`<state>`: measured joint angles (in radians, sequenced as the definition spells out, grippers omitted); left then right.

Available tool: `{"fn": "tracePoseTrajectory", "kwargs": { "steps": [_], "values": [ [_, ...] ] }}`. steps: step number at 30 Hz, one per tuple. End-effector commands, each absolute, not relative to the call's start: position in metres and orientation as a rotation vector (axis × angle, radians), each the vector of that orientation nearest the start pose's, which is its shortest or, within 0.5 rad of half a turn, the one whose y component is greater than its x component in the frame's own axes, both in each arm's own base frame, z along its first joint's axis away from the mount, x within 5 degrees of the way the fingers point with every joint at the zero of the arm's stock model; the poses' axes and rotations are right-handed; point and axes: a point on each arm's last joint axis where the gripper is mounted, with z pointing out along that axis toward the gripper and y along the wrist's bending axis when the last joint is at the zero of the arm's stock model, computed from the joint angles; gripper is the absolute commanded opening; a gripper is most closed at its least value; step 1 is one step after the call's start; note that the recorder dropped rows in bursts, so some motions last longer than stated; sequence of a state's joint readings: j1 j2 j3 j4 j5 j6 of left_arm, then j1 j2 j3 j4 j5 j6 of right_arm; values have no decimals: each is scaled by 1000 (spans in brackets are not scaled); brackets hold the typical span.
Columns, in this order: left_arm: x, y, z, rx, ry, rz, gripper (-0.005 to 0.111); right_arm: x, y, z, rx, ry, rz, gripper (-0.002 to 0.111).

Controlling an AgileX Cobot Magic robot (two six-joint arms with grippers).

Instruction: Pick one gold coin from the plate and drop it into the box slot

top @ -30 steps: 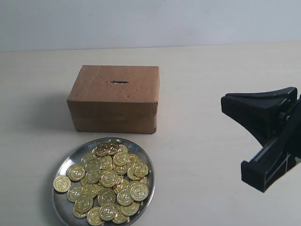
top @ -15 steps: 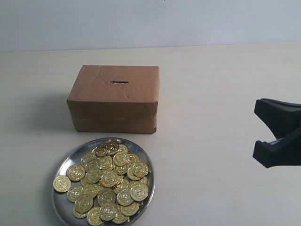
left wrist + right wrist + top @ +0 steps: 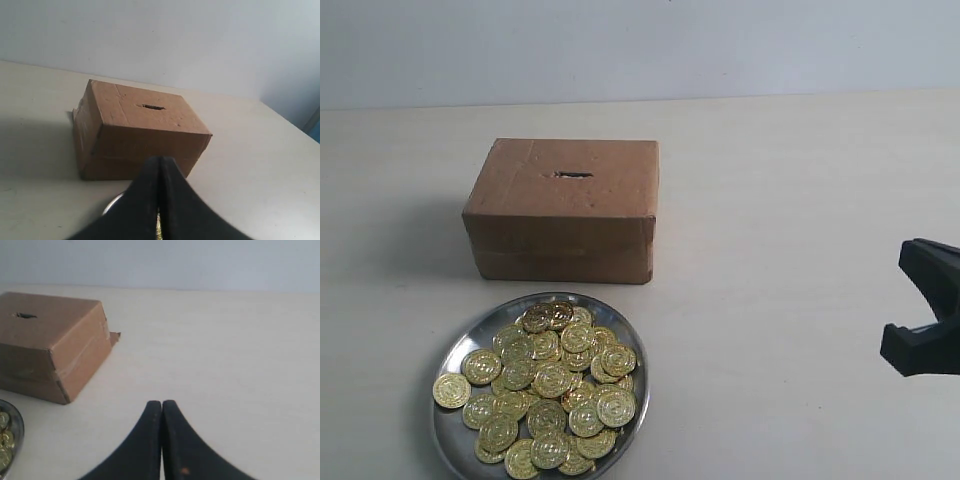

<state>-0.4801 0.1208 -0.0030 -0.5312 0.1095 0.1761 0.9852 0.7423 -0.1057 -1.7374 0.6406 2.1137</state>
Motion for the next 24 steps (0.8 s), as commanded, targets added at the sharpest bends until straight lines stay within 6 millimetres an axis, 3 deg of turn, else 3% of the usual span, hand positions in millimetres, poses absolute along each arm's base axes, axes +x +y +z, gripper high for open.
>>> {"fn": "tracePoseTrajectory", "kwargs": {
  "steps": [1, 11, 24],
  "values": [
    [55, -35, 194, 203, 1762, -633, 0, 103, 55, 190, -226, 1915, 221, 0],
    [51, -38, 187, 238, 1850, -660, 0, 95, 43, 166, -139, 2049, 199, 0],
    [50, -39, 185, 245, 1871, -669, 0, 83, 62, 158, -286, 2165, 441, 0]
  ]
}}
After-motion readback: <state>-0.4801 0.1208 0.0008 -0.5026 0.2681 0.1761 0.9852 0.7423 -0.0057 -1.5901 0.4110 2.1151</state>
